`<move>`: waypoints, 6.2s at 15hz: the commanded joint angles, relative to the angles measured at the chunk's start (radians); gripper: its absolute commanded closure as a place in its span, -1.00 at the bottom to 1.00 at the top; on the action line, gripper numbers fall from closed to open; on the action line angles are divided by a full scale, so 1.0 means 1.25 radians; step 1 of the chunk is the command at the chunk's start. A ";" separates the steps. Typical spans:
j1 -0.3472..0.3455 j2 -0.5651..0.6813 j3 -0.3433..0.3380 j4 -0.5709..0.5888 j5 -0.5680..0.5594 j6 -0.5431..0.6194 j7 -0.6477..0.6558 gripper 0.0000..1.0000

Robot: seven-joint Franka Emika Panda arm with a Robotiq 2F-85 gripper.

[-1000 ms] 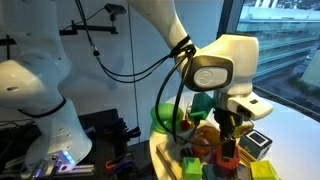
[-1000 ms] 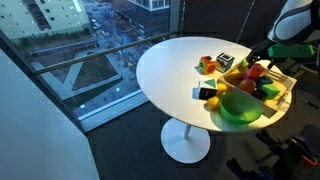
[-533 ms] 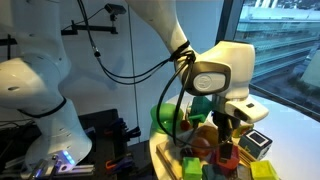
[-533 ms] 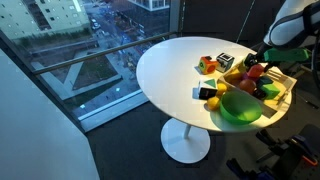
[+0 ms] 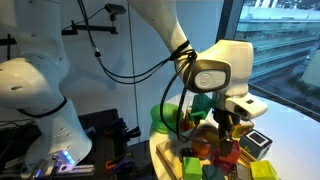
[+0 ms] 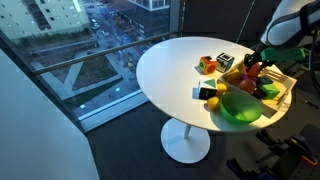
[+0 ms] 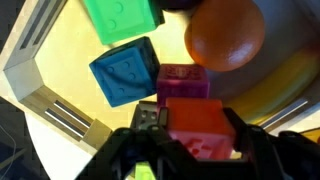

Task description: Put the orange block on the table

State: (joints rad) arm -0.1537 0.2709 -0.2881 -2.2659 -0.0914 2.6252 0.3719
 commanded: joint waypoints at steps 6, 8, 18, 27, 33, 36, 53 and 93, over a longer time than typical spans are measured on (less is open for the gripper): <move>0.063 -0.034 0.001 0.024 -0.045 -0.037 0.054 0.37; 0.078 -0.029 0.006 0.038 -0.050 -0.048 0.067 0.37; 0.112 -0.021 0.039 0.061 -0.062 -0.078 0.095 -0.13; 0.112 -0.021 0.040 0.063 -0.062 -0.082 0.095 -0.13; 0.126 0.004 0.061 0.087 -0.062 -0.075 0.101 0.37; 0.137 0.029 0.073 0.107 -0.069 -0.062 0.107 0.37; 0.112 0.085 0.118 0.217 0.049 -0.157 -0.023 -1.00; 0.066 -0.318 0.153 0.367 0.118 -0.888 -0.475 -1.00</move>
